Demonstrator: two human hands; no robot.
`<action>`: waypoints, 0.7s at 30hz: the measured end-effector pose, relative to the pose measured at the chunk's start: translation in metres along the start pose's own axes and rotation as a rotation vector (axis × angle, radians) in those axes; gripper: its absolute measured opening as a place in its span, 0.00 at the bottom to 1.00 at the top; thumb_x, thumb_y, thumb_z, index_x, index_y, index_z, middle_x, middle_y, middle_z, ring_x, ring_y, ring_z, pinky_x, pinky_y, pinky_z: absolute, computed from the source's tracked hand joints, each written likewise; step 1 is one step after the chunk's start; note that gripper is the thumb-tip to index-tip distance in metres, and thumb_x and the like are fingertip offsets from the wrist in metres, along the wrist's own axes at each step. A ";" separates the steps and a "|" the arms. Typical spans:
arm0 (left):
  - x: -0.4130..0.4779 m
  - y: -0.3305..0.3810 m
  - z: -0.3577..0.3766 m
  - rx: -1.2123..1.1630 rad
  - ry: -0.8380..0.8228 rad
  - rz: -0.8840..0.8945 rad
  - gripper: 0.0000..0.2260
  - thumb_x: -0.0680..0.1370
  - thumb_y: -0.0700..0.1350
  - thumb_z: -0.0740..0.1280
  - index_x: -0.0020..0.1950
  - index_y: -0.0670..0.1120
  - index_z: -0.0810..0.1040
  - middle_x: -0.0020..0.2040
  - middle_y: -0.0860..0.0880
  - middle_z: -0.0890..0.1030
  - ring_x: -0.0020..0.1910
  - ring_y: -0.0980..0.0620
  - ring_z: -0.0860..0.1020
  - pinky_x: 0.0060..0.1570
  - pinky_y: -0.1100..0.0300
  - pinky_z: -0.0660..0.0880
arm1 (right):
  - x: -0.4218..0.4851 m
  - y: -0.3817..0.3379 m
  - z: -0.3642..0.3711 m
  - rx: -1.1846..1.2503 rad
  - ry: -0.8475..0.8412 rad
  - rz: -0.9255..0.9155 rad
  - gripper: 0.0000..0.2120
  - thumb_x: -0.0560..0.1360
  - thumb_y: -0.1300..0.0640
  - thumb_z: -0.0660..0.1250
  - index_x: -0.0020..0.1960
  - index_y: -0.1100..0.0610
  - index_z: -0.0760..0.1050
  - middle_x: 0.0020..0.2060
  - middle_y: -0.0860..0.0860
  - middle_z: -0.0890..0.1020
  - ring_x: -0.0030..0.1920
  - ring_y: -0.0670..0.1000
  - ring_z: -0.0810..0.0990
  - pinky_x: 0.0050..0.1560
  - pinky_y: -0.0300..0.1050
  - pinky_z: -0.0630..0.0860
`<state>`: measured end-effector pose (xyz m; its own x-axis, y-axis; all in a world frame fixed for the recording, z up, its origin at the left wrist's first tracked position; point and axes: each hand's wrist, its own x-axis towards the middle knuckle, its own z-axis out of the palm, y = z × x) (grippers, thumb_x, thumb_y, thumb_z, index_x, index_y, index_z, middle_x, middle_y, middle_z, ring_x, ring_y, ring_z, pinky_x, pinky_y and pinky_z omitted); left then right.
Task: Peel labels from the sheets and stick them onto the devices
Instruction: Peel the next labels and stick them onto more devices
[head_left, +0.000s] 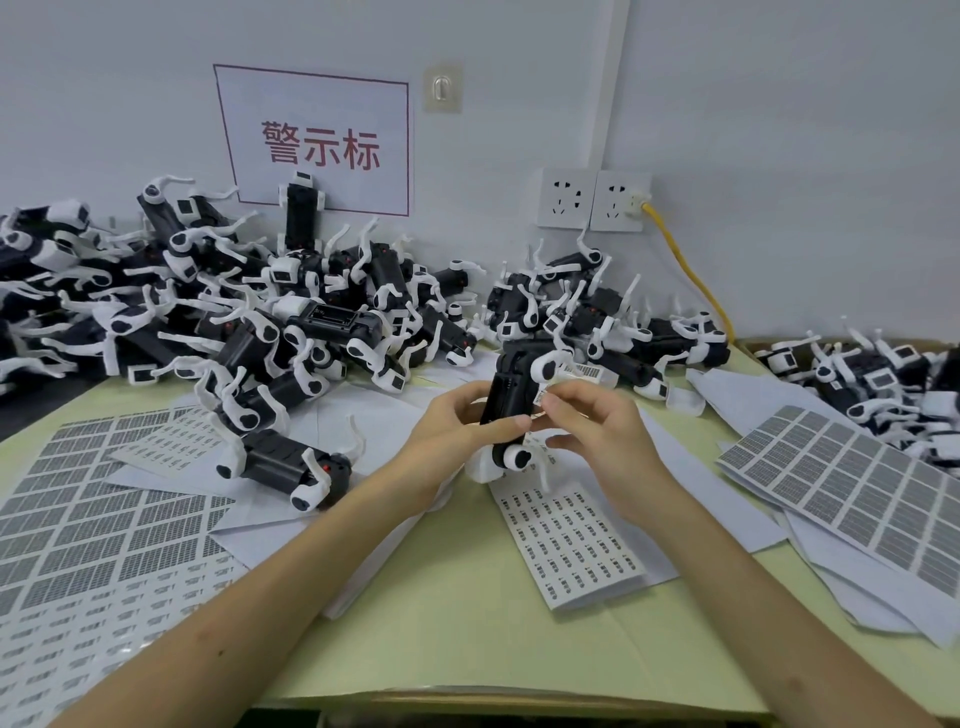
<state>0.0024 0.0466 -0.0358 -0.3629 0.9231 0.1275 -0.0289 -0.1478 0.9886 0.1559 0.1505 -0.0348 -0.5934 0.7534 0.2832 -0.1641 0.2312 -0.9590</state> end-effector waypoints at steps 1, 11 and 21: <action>0.000 0.000 0.000 0.012 0.002 0.007 0.16 0.77 0.36 0.75 0.64 0.39 0.80 0.54 0.41 0.86 0.47 0.52 0.85 0.46 0.64 0.80 | 0.000 0.000 0.000 -0.010 0.003 0.000 0.04 0.80 0.61 0.69 0.50 0.61 0.82 0.45 0.59 0.86 0.47 0.55 0.86 0.44 0.40 0.80; 0.002 -0.004 0.001 0.085 0.007 0.059 0.18 0.75 0.35 0.77 0.64 0.40 0.81 0.58 0.39 0.85 0.54 0.45 0.84 0.59 0.52 0.81 | -0.001 -0.001 0.001 -0.069 0.013 -0.014 0.05 0.81 0.61 0.69 0.50 0.62 0.82 0.43 0.57 0.86 0.44 0.51 0.86 0.43 0.38 0.79; 0.003 -0.007 0.000 0.121 0.007 0.085 0.20 0.73 0.36 0.79 0.63 0.43 0.80 0.54 0.43 0.87 0.52 0.45 0.86 0.56 0.56 0.82 | -0.001 0.000 0.002 -0.094 0.027 -0.016 0.05 0.80 0.61 0.69 0.49 0.62 0.82 0.42 0.55 0.86 0.43 0.48 0.86 0.46 0.40 0.81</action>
<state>0.0014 0.0508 -0.0419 -0.3656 0.9065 0.2112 0.1151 -0.1811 0.9767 0.1552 0.1483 -0.0351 -0.5694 0.7653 0.3004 -0.0981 0.2995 -0.9490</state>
